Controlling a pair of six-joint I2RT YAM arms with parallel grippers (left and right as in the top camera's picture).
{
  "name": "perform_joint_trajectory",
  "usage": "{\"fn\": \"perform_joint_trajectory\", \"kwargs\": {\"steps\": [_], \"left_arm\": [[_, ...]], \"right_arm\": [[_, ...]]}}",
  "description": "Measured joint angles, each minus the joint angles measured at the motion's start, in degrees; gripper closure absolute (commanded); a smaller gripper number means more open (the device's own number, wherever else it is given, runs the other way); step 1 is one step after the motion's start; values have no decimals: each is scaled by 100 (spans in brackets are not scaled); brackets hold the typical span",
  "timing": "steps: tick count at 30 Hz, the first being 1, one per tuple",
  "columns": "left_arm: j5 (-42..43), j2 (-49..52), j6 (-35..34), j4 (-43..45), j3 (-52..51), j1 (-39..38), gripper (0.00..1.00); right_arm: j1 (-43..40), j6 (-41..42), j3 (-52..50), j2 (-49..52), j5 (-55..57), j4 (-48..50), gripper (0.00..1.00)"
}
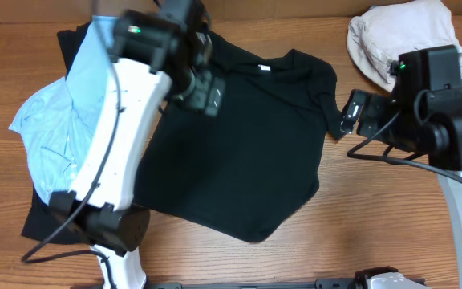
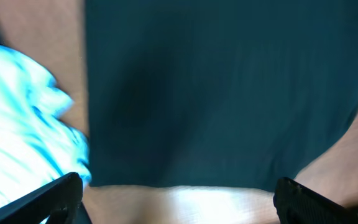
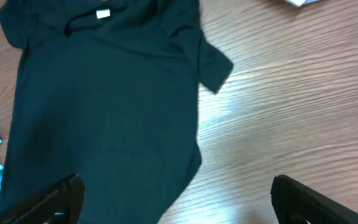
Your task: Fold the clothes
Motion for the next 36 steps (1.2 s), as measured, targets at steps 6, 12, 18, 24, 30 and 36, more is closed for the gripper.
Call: {"fn": "perform_joint_trajectory", "kwargs": {"steps": [6,12,18,24,30,36], "left_arm": [[136,81,-85,1224,-2345,-468,0],[391,92,-35,2586,-3744,-560,0],[466,90,461,3541,-4640,-557,0],[367,52,695,4175,-5178,-557,0],[-96,-94,669,4645,-5466,-555,0],[-374,-127,632,5209,-5571,-339,0]], "right_arm": [[0,57,-898,-24,-278,1010,0],[0,61,-1631,-22,-560,1742,1],[0,59,-1808,9,-629,1891,1],[0,59,-1808,125,-649,1939,1],[0,59,-1810,299,-647,1961,1],[0,59,-1810,343,-647,2009,1]]}}
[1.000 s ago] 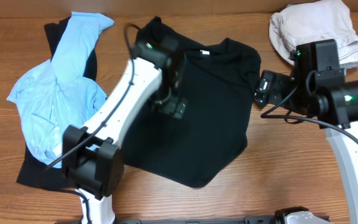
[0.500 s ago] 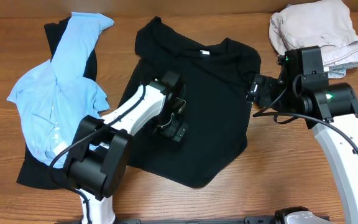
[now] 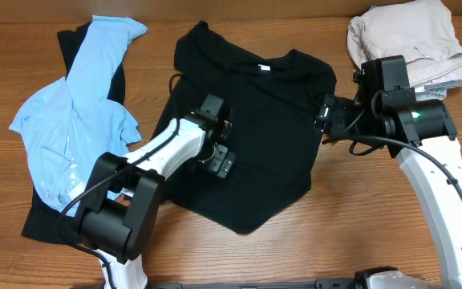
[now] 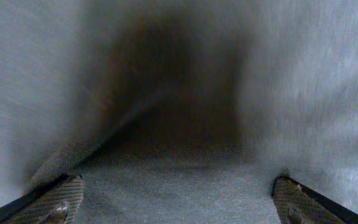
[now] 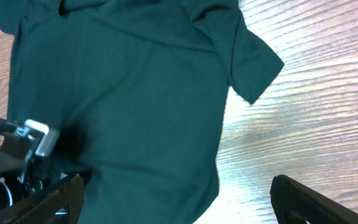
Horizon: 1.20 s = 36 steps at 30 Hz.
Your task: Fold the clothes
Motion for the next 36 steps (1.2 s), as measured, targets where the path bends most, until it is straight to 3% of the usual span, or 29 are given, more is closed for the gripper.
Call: {"fn": "perform_joint_trajectory", "kwargs": {"steps": [6,10,14,19,24,31,36], "left_arm": [[-772,90,-11,1123,42,389,0],[-1840,240,-24,1989,57,793,0],[-2564,369,153,2081,184,1307,0],[-2865,667,317,341,1106,1502,0],[-2037,820,179,-1530,2693,1294,0],[-343,815,79,-3086,4516,1102,0],[103,815,59,-3294,4962,1099,0]], "right_arm": [[0,0,0,98,46,142,1],[0,2,0,310,52,190,1],[0,-2,0,566,72,407,1],[0,0,-2,658,103,721,2],[0,-2,-4,658,109,743,3],[28,-164,-61,702,79,570,9],[199,-551,-487,885,2,1165,12]]}}
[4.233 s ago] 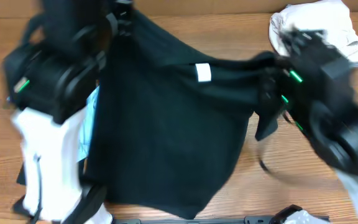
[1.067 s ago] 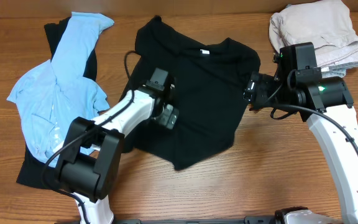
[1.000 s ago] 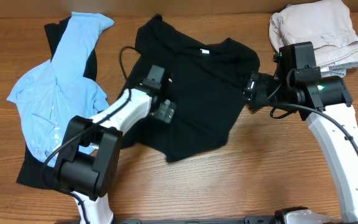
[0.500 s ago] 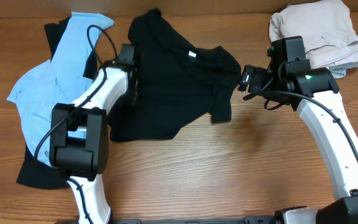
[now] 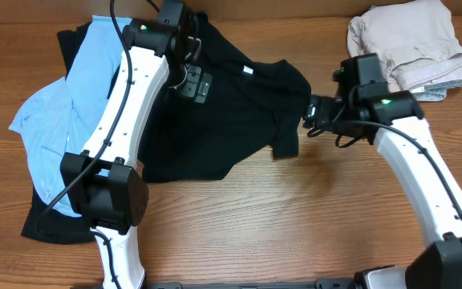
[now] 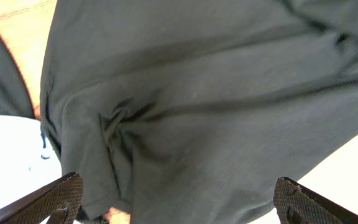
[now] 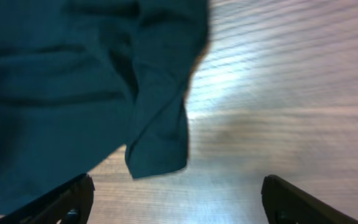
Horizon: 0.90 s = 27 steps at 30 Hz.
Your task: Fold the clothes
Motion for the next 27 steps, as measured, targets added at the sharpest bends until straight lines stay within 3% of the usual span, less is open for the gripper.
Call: {"fn": "perform_joint_trajectory", "kwargs": {"steps": [11,27], "left_arm": [[240,0,-7,286,39,0,0],[249,0,-70,297,39,0,0]], "right_arm": [[671,-1023,-376,1403,-26,1147,13],[1060,-1246,-638,1685,297,1366,33]]}}
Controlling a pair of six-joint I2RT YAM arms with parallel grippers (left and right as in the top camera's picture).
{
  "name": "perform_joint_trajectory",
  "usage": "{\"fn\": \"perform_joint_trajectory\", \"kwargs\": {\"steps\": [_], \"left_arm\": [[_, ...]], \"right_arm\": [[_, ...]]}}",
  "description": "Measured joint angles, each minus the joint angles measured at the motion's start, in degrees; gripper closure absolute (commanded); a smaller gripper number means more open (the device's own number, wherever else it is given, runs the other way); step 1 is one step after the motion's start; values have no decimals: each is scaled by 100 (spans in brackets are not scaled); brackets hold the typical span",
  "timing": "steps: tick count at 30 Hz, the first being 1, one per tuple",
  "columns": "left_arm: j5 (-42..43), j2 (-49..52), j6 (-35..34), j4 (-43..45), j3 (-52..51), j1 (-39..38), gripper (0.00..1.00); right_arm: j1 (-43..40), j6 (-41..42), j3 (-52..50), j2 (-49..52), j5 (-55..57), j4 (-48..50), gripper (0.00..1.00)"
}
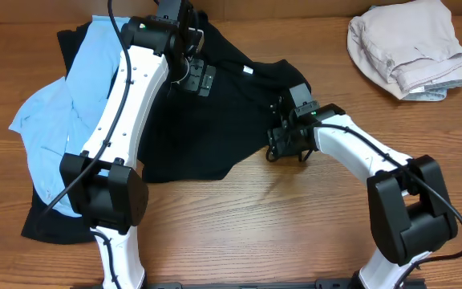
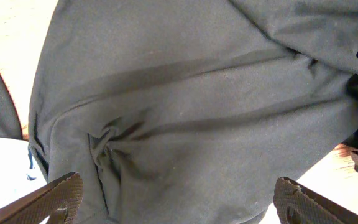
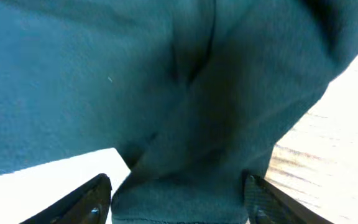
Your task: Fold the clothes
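The black T-shirt lies rumpled on the wooden table, its white neck label facing up. Above the shirt's upper left part hangs my left gripper, open; in the left wrist view its fingertips stand wide apart over wrinkled black cloth. My right gripper is low at the shirt's right edge. It is open, and its fingers straddle a fold of the dark cloth.
A light blue shirt lies at the left over another black garment. A folded beige pile sits at the back right. Bare table shows along the front.
My right gripper has moved down and left, from beside the sleeve to the shirt's right edge, with cloth now between its open fingers. The left gripper has barely shifted.
The black shirt first lay spread flat, with my left gripper over its upper left and the right gripper beside its right sleeve. Then the left gripper was pressed on its middle. Afterwards the shirt lay bunched toward the upper left, and now the right gripper straddles its right edge.
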Motion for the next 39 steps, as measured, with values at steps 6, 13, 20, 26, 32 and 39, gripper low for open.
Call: {"fn": "perform_joint_trajectory", "kwargs": {"steps": [6,13,20,26,32,39], "left_arm": [[0,0,-15,0,0,0,0],[0,0,-17,-9,0,0,0],[2,0,-15,-151,0,0,0],[2,0,-13,-455,0,-13,0],[4,0,11,-647,-210,-286,0],[83,-2,7,-463,-1499,-1071,0]], "right_arm": [[0,28,-7,61,52,98,72],[-225,463,7,61,146,-313,88],[-1327,636,435,7,-170,-1731,85],[-2632,592,1139,-216,-400,-2627,84],[-3729,485,1239,-256,-667,-2809,83],[-4581,433,1274,-256,-1152,-2949,56]]}}
